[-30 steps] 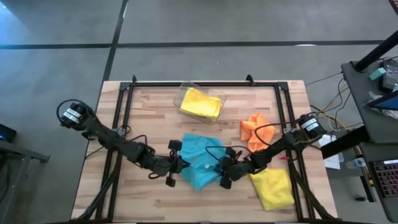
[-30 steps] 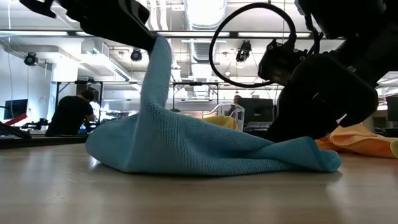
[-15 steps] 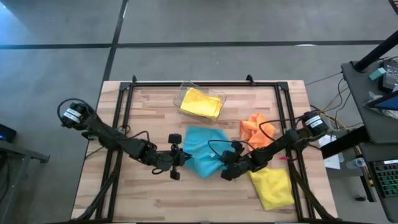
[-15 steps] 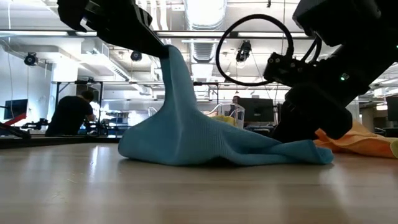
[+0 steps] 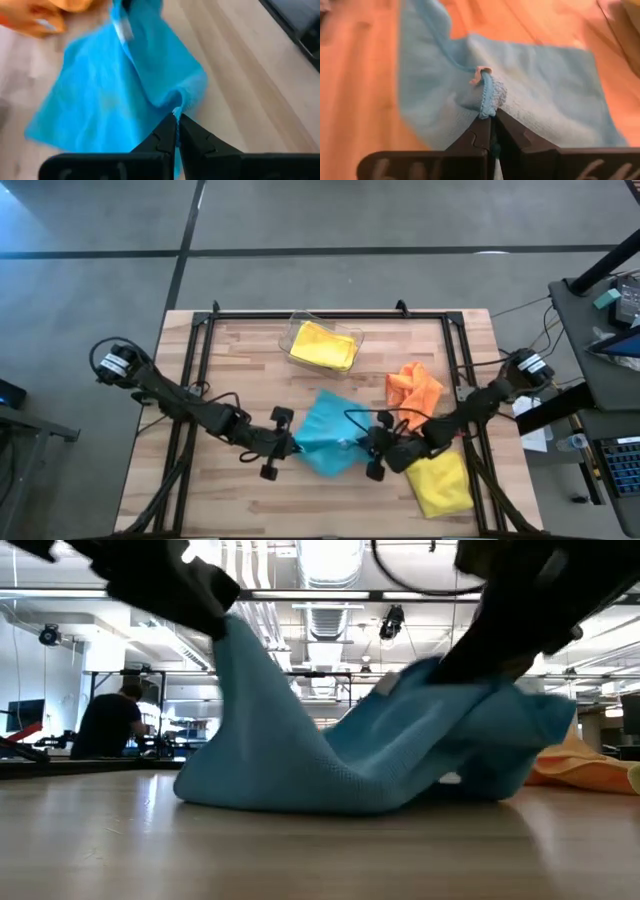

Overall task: Fold microfiber towels
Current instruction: Fold the blue microfiber cloth

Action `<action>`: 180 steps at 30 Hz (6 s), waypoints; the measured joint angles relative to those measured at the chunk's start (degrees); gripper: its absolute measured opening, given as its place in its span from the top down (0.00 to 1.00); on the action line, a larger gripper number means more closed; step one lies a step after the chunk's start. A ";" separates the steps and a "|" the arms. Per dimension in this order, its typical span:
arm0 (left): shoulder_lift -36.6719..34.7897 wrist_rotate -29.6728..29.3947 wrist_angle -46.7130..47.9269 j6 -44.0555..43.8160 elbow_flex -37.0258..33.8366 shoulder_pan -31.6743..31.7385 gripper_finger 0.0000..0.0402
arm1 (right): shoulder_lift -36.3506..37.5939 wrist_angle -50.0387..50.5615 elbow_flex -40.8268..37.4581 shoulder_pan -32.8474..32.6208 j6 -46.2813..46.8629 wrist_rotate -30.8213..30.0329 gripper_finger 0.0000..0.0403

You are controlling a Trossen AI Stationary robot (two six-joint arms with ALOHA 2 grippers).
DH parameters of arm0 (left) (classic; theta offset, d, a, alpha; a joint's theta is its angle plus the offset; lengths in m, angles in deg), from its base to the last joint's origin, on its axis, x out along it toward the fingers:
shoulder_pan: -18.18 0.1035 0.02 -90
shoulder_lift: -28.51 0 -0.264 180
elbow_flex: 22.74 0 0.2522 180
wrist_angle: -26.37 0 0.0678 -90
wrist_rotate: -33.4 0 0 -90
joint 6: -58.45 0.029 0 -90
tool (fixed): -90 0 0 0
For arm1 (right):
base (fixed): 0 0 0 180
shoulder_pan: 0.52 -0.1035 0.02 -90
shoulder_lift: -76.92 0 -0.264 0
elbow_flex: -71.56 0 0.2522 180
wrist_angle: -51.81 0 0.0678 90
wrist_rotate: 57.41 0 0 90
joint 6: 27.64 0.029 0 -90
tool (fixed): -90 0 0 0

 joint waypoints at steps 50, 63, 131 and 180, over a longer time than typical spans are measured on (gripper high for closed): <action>-0.28 1.01 11.81 0.43 0.37 -2.77 1.00 | -12.05 -11.84 0.78 -5.95 -18.78 3.73 0.68; -0.29 1.01 11.64 0.10 0.26 -2.77 1.00 | -12.11 1.76 6.14 -8.67 -27.60 -4.20 0.56; -6.17 -2.38 16.07 -6.09 1.46 -0.59 1.00 | -15.08 8.64 18.73 0.58 -29.03 -5.94 0.98; -24.73 -20.25 10.30 8.06 12.06 1.40 1.00 | 13.01 20.75 18.88 2.72 -26.38 -9.75 0.98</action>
